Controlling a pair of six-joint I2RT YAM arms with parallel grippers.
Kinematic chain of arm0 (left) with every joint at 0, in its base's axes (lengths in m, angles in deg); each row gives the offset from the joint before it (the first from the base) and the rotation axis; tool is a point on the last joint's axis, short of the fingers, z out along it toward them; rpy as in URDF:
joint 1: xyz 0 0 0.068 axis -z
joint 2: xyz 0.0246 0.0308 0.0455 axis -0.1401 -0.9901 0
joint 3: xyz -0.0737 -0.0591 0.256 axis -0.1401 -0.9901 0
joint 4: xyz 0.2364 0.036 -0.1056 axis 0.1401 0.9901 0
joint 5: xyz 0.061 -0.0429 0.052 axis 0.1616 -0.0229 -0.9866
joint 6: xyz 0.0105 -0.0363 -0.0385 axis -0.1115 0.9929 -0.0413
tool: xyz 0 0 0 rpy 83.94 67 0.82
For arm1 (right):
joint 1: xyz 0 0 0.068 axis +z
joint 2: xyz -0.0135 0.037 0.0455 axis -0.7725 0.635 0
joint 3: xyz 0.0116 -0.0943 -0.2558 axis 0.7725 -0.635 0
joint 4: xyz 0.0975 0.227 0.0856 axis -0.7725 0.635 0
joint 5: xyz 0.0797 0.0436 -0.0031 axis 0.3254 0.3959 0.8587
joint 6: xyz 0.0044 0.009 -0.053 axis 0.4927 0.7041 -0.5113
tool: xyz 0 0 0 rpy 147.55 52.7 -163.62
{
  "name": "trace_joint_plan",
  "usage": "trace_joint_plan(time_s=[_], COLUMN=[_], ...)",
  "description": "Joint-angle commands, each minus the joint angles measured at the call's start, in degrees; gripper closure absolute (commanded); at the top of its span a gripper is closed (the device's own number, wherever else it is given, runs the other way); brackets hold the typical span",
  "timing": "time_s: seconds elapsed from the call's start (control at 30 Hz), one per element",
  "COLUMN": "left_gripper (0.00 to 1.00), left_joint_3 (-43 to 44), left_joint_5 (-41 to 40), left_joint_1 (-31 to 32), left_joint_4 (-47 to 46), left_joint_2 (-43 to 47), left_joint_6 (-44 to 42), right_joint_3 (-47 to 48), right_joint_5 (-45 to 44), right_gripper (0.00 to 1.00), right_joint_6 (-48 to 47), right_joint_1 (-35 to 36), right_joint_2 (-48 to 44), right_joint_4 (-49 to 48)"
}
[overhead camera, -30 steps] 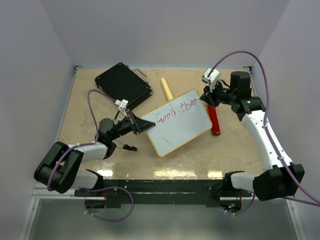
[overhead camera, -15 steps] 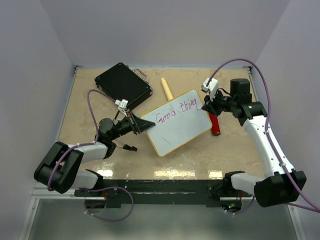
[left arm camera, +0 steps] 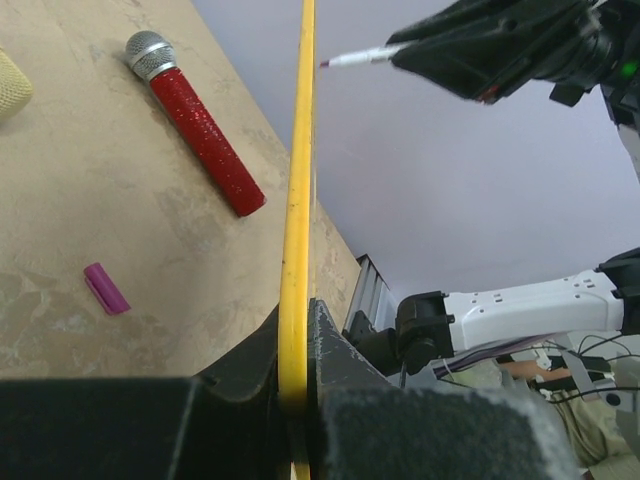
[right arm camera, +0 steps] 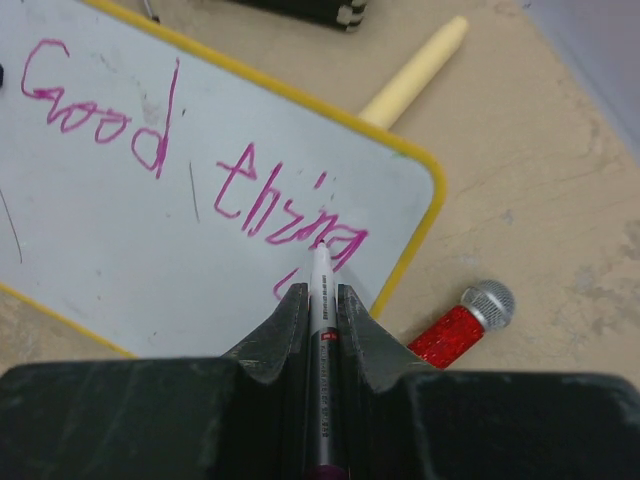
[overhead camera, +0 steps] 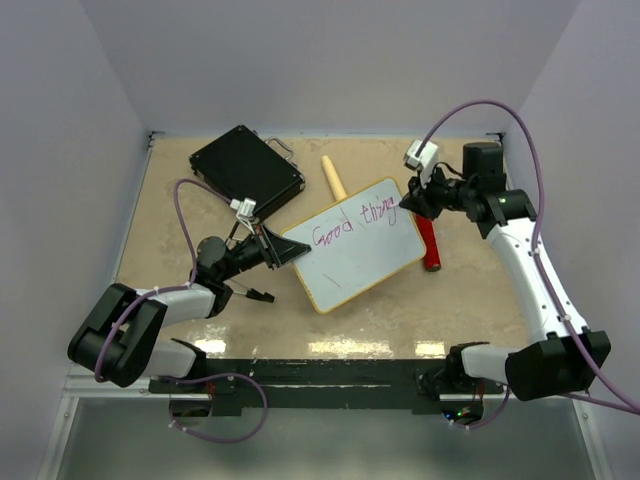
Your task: Write a sentence on the whiteboard
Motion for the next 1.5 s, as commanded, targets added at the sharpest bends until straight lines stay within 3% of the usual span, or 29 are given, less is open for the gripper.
trace_joint_plan(time_s=[0.0,0.13,0.37,1.47], left_gripper=[1.0,1.0,1.0,1.0], left_joint_3=[0.07,-0.02,-0.02,-0.55], left_joint_5=[1.24,1.33,1.59,1.42], left_joint_1=[-0.02,-0.02,-0.02,-0.02], left_joint_4=[-10.36,-10.97,-11.41,-11.67], left_joint_2=[0.92,0.57,0.74,1.62], left_joint_6=[0.82,1.08,1.26,1.61], right_joint_3=[8.5,7.46,2.98,-0.02], right_joint_5=[5.22,9.12,7.27,7.01], right_gripper=[1.0,1.0,1.0,1.0], right_joint_6=[1.06,2.45,3.15,4.48], right_joint_1=[-1.46,-1.55,-2.16,-3.22], right_joint_2=[-3.51,-6.84,-8.97,-10.02], right_joint_4=[0.02,-0.21,-2.32,-5.66])
